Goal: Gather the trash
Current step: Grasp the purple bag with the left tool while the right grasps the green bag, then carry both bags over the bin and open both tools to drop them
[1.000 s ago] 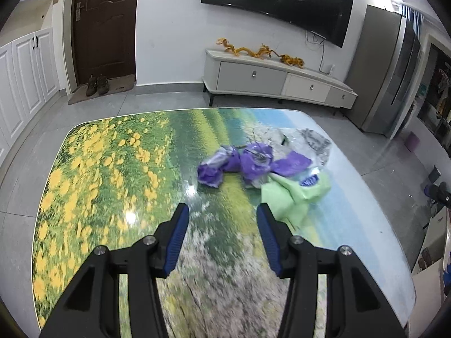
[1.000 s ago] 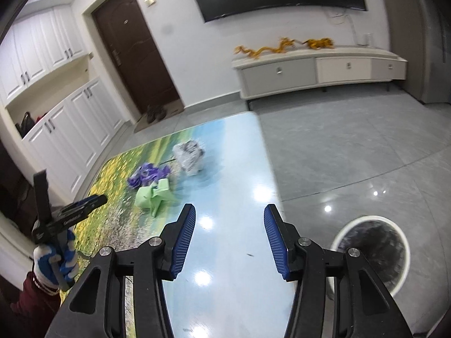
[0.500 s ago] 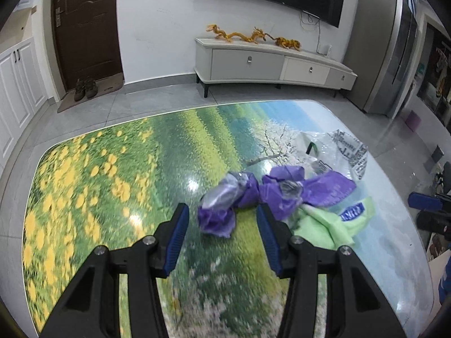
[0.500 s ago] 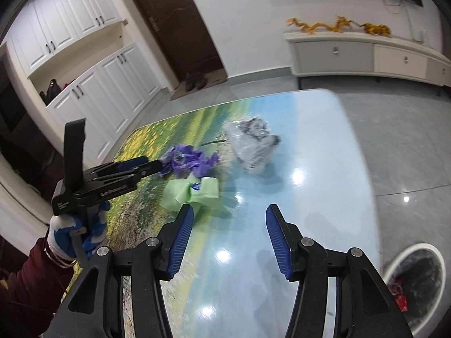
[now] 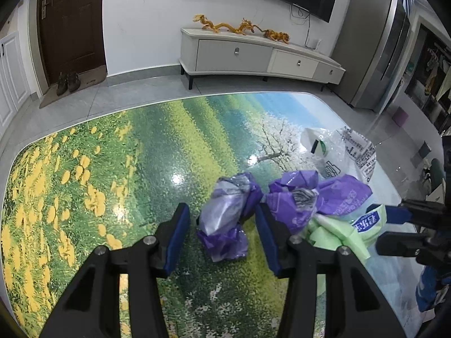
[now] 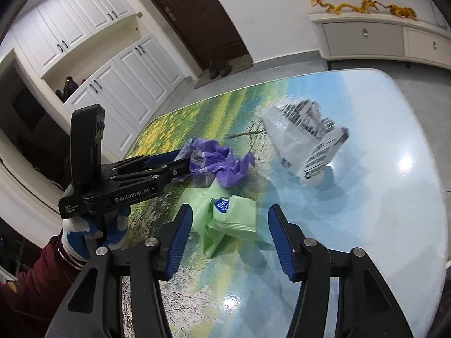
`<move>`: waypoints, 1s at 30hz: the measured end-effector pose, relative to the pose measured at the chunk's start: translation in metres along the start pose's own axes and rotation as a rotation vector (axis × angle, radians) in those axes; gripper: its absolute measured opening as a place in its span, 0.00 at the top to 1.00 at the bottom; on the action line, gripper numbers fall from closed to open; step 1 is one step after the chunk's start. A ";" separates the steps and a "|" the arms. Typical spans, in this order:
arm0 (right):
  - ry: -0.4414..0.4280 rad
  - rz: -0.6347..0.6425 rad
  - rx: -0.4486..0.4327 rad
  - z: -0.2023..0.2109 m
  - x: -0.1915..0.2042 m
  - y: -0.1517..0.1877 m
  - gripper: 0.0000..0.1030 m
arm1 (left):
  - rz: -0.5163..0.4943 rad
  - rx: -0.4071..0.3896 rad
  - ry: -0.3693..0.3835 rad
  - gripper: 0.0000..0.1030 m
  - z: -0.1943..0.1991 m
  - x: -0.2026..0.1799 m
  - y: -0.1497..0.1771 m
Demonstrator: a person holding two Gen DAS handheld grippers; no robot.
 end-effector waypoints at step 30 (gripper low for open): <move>-0.087 0.014 -0.100 0.115 0.038 0.044 0.94 | 0.163 -0.125 -0.065 0.76 0.131 -0.019 0.068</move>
Point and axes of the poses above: each gripper's, at about its wrist camera, not at the fingertips, and z roughly against the way its jaws point, x to its left, y to its underside, the point moved 9 cm from there along -z, roughly the way its jaws point, and after that the axes turned 11 degrees about -x, right-handed, at the moved point
